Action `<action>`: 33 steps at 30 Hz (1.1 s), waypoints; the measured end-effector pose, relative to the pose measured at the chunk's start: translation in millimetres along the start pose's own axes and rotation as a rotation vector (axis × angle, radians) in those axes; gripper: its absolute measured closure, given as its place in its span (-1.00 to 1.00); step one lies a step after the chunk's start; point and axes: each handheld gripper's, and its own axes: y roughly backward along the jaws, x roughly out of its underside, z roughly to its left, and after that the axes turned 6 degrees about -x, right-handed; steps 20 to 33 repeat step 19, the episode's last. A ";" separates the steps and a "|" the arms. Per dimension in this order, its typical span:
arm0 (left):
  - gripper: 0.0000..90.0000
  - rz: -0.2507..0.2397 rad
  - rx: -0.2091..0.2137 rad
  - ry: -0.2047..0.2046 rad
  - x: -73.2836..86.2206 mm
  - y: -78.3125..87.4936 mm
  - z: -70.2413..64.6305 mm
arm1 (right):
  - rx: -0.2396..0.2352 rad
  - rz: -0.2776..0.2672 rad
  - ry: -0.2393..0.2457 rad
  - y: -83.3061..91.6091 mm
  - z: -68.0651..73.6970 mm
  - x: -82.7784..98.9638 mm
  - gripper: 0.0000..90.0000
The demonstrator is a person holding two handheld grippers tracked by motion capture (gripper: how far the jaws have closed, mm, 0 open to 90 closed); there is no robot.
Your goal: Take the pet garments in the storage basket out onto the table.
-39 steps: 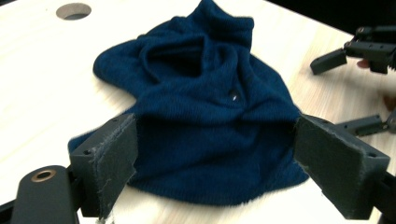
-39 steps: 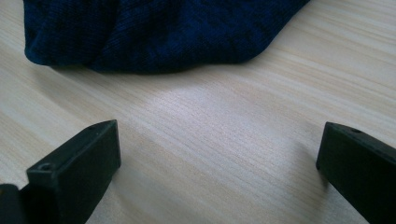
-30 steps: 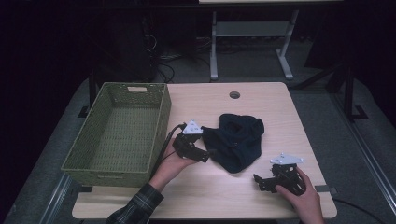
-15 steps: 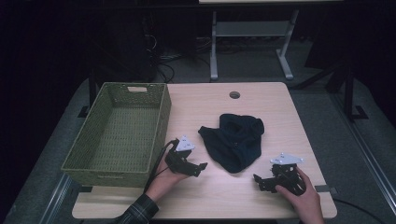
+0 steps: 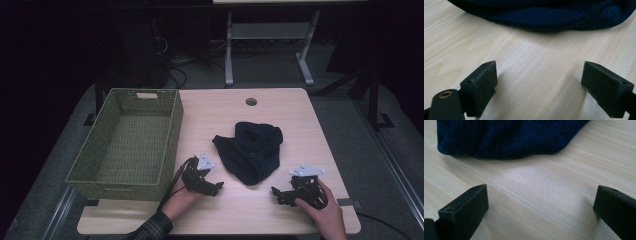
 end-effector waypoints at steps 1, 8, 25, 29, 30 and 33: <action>-0.72 -0.016 0.001 0.005 1.7 -0.3 -0.1 | 0.000 0.001 -0.002 0.1 0.1 0.0 -1.00; -0.72 -0.025 -0.002 0.006 3.1 -0.3 -0.4 | 0.000 0.001 -0.002 0.0 0.1 0.0 -1.00; -0.72 -0.025 -0.003 0.009 3.3 0.0 -0.4 | 0.000 0.001 -0.002 0.1 0.2 0.0 -1.00; -0.72 -0.025 -0.003 0.009 3.3 0.0 -0.4 | 0.000 0.001 -0.002 0.1 0.2 0.0 -1.00; -0.72 -0.025 -0.003 0.009 3.3 0.0 -0.4 | 0.000 0.001 -0.002 0.1 0.2 0.0 -1.00; -0.72 -0.025 -0.003 0.009 3.3 0.0 -0.4 | 0.000 0.001 -0.002 0.1 0.2 0.0 -1.00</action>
